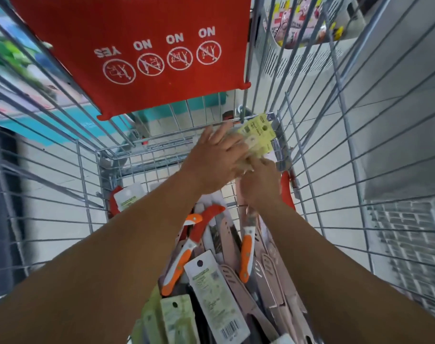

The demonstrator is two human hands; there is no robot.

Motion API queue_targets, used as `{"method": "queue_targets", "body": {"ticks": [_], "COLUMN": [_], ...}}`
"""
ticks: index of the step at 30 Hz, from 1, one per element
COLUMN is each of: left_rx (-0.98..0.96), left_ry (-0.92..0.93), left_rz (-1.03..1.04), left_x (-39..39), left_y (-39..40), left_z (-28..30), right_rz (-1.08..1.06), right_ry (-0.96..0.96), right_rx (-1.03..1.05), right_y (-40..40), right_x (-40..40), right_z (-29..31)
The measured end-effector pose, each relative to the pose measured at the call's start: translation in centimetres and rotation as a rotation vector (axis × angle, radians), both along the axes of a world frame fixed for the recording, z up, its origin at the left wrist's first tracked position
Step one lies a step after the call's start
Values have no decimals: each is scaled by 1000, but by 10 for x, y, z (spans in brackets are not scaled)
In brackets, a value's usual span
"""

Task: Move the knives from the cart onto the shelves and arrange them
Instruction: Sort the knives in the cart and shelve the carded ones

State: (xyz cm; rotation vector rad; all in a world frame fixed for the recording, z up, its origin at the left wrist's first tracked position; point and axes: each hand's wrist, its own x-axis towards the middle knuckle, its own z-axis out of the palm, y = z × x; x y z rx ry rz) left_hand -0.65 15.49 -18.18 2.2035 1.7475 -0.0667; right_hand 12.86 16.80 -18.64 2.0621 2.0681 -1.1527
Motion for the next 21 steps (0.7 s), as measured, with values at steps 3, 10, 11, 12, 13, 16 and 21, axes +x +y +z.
{"method": "queue_targets", "body": {"ticks": [3, 10, 11, 12, 13, 16, 21], "left_rx": [-49, 3, 25, 50, 62, -70, -328], "left_ry": [118, 55, 41, 25, 10, -32, 75], "left_rz": [31, 271, 267, 253, 234, 187, 99], "left_x": [6, 18, 21, 25, 28, 36, 53], "left_y": [-9, -19, -25, -33, -42, -72, -106], "left_z": [-4, 5, 5, 4, 2, -1, -3], "right_rz": [95, 368, 392, 427, 468, 598, 637], "right_ry": [-117, -183, -197, -209, -215, -256, -243], "right_rx": [-26, 76, 79, 81, 78, 53, 3], "right_y": [-14, -49, -50, -51, -52, -60, -92], "right_x": [15, 31, 32, 34, 35, 42, 58], "right_z": [-3, -17, -20, -23, -28, -41, -35]}}
